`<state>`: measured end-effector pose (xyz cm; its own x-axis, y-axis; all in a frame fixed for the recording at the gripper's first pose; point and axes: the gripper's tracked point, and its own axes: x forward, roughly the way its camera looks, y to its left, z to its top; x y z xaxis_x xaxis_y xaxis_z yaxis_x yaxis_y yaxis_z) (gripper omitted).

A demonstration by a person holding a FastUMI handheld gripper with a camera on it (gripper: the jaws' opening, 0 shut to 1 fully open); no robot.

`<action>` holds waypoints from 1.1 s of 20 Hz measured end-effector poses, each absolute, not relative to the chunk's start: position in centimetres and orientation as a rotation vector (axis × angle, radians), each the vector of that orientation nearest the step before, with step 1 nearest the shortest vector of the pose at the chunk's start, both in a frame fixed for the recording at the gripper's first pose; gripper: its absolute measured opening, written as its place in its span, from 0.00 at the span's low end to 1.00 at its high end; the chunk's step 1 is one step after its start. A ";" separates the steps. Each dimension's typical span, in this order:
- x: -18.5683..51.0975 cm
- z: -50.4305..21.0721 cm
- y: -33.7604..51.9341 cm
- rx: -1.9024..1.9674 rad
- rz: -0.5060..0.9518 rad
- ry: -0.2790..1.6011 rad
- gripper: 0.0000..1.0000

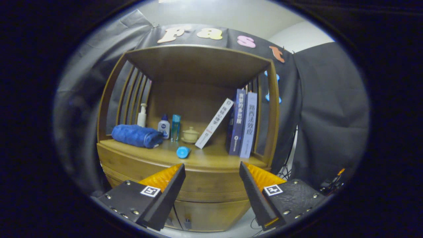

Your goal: Pull open the drawer, take out the items inside it, and place them on the countertop above the cabinet.

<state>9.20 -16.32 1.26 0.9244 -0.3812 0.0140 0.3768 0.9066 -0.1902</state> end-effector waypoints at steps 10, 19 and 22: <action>2.1 15.7 -17.4 -0.257 -0.357 -0.212 0.98; -5.9 20.6 -23.6 -0.171 -0.450 -0.292 0.98; -8.7 21.7 -26.2 -0.128 -0.497 -0.327 0.98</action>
<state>-8.72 -26.23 21.68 0.8285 -0.4463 0.3381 0.4868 0.8725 -0.0411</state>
